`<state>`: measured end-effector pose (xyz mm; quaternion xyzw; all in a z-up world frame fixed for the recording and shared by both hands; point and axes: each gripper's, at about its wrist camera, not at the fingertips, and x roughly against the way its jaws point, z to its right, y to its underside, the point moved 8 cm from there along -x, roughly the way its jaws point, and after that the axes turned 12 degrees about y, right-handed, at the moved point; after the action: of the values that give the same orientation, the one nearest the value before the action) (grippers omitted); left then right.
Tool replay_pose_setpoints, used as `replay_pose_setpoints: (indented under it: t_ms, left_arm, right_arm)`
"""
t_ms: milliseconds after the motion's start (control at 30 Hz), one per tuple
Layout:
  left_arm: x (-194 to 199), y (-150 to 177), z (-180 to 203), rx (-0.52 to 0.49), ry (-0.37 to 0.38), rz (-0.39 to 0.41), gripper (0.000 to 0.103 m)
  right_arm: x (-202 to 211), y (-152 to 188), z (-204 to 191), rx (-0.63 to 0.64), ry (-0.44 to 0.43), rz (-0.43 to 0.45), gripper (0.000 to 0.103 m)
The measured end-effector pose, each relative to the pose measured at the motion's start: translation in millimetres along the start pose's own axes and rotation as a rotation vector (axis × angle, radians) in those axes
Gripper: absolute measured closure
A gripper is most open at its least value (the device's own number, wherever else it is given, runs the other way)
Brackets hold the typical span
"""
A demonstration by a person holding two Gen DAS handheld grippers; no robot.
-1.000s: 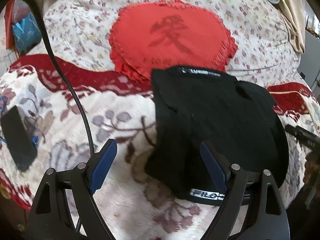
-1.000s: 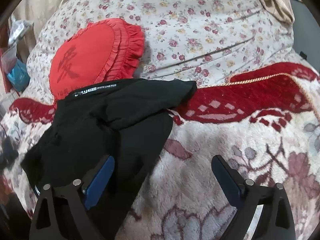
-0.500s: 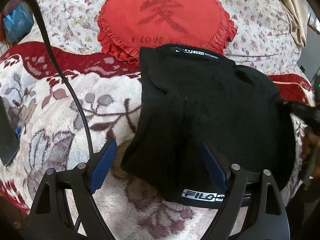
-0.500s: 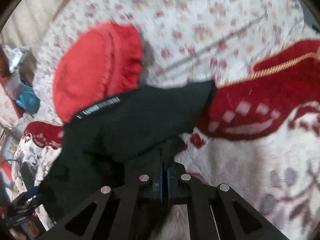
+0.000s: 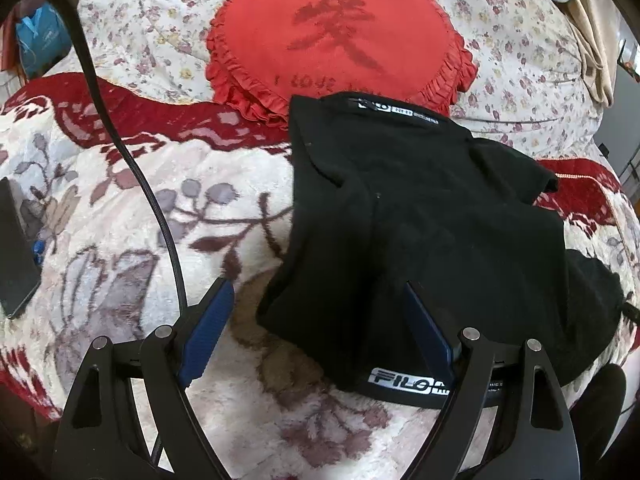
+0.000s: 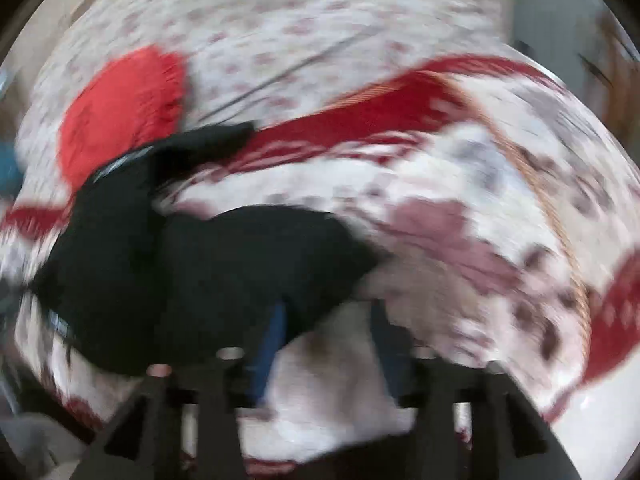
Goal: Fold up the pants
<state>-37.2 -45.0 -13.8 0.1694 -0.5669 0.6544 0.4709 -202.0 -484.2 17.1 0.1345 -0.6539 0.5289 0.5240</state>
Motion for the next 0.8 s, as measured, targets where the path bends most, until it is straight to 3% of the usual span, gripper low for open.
replay_pose_setpoints:
  t_ms: [100,167,367,433,467,500,667,800]
  left_arm:
    - [9,-2,-8,0.005,-0.017,0.018,0.018]
    - [9,-2,-14,0.021,-0.023,0.014,0.018]
    - [3,1,-13,0.058,0.008,-0.006,0.018]
    - [-4,3,-8,0.045,0.014,-0.024,0.018]
    - [-6,3,-6,0.042,0.014,-0.03,0.018]
    - [-9,4,-5,0.039,0.011,-0.036,0.018]
    - [-20,5,-1,0.041,0.008,-0.049,0.018]
    - [-28,10,0,0.037,-0.01,-0.064,0.018]
  right_arm:
    - [-1,-9,30,-0.058,0.026,0.021,0.052]
    - [-8,-22,26,-0.055,-0.001,0.032,0.051]
    - [-64,-38,-25,0.009,-0.109,-0.034,0.047]
    - [-76,-35,-40,0.058,-0.117,-0.043,0.059]
    - [-76,-34,-47,0.084,-0.11,-0.031,0.082]
    - [-75,-32,-52,0.1,-0.111,-0.023,0.09]
    - [-57,-46,-46,0.105,-0.026,0.072,0.092]
    - [-72,-51,-36,0.092,0.036,0.05,0.092]
